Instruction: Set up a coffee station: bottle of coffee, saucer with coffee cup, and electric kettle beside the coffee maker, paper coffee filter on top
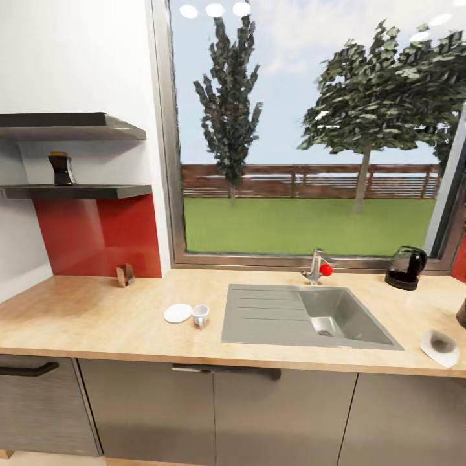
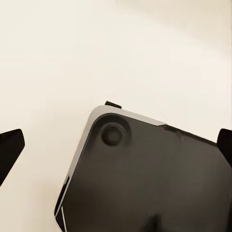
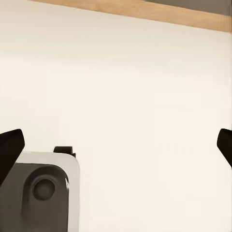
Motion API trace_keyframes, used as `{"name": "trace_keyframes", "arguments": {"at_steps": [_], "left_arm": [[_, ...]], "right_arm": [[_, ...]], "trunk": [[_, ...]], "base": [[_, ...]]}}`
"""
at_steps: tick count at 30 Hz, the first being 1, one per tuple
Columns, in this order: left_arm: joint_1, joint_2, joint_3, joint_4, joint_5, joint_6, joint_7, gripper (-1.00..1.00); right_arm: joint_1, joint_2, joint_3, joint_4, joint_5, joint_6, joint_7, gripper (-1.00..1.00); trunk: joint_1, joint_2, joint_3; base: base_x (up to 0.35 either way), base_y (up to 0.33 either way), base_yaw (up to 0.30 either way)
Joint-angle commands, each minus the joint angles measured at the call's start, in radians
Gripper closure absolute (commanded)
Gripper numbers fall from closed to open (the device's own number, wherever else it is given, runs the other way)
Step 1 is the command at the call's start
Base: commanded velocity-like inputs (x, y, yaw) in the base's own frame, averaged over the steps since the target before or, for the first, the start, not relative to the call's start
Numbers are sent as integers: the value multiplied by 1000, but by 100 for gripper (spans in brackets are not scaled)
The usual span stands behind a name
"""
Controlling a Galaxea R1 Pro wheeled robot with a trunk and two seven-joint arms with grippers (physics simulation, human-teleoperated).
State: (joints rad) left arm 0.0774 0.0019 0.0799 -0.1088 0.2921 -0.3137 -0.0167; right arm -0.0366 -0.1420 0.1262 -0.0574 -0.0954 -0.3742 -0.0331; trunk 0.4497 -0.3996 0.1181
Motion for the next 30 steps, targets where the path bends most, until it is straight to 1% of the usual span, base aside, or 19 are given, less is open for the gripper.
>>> {"name": "trace_keyframes", "arguments": {"at_steps": [1,3,14,19,30], "left_arm": [[1,0,8,-2,-2,-1,-2,-100],[1,0,8,-2,-2,-1,-2,-100],[1,0,8,-2,-2,-1,-2,-100],[1,0,8,-1,-2,-1,-1,-100],[1,-3,7,-1,-2,-1,1,-100]], "right_arm": [[0,0,7,1,-20,-3,-1,-100],[0,-1,4,1,-38,-3,-1,-100],[0,-1,-1,1,-56,-3,-1,-100],[0,-2,-8,1,-80,-3,-1,-100],[0,-1,-9,1,-88,-3,-1,-100]], "trunk": [[0,0,0],[0,0,0],[0,0,0],[0,0,0],[0,0,0]], "base": [[0,-298,0],[0,-298,0],[0,-298,0],[0,-298,0],[0,-296,0]]}}
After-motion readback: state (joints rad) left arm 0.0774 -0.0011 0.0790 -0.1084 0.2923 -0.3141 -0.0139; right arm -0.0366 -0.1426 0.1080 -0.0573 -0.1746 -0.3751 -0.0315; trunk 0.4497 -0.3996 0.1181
